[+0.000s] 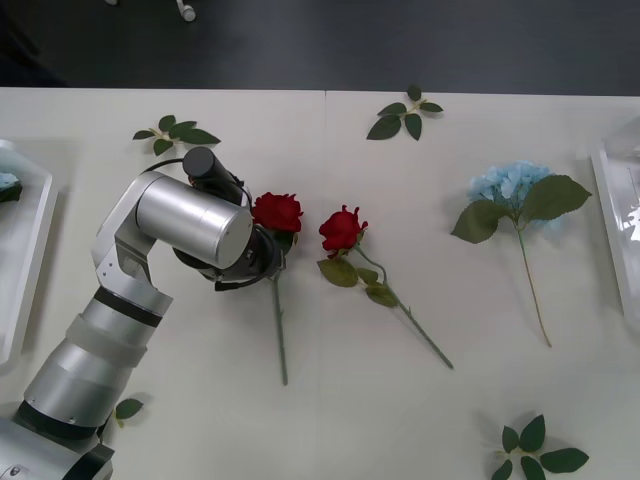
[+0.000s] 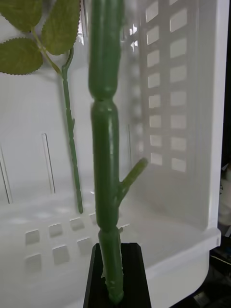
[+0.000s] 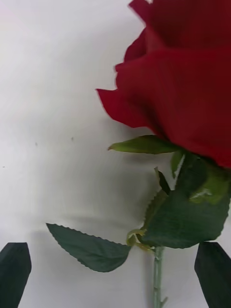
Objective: Put the red flowers into the right box and the blue flowers into the left box
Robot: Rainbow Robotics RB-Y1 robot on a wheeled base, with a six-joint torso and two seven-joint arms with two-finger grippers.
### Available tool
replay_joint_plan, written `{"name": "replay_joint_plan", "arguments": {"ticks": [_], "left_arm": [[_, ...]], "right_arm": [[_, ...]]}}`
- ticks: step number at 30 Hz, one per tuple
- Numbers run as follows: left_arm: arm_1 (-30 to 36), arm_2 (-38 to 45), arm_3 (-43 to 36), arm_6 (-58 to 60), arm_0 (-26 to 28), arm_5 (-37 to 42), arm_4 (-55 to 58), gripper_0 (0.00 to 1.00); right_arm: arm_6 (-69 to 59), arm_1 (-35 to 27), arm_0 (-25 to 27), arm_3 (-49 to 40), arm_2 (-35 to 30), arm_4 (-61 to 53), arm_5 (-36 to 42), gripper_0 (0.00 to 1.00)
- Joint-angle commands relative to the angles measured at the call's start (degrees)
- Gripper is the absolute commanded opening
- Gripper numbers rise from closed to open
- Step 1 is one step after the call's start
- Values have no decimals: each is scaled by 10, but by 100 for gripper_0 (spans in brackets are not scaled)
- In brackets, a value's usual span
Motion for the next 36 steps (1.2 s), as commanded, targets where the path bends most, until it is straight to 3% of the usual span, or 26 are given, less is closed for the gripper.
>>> {"name": "replay_joint_plan", "arguments": {"ticks": [1,4,5,6,7,9,14,19,21,22,24,30,36], "left_arm": [[-22,-15,6,8,-17,1,-17,100],[-29,-15,14,8,-18,-1,-25,100],[-32,-16,15,7,-18,-2,-26,100],[-35,-17,17,7,-17,-3,-28,100],[-37,-19,19,7,-17,-3,-30,100],[-41,-25,24,8,-18,-6,-35,100],[-54,-28,42,9,-19,-18,-49,100],[-58,-30,50,9,-19,-22,-60,74],[-59,-34,52,8,-19,-23,-63,55],[-59,-35,53,9,-19,-23,-65,33],[-59,-39,54,9,-19,-23,-66,3],[-58,-42,54,9,-19,-22,-66,0],[-56,-39,26,10,-18,-28,-62,0]], "right_arm": [[-29,-11,-12,5,20,10,-19,0],[-28,-11,-12,12,20,11,-32,0],[-25,-11,-12,13,20,10,-38,7],[-23,-11,-12,14,20,11,-44,20],[-22,-11,-12,17,20,11,-50,41],[-20,-11,-13,18,20,11,-57,60],[-20,-11,-16,18,21,13,-56,61],[-15,-13,-31,17,20,-3,-45,61],[-9,-17,-41,13,19,-17,-29,61],[-5,-21,-49,4,16,-32,-7,61],[-1,-26,-62,-16,10,-53,32,61],[-10,-24,-81,-99,2,-87,136,61],[-16,12,-88,-163,29,-76,167,62]]}}
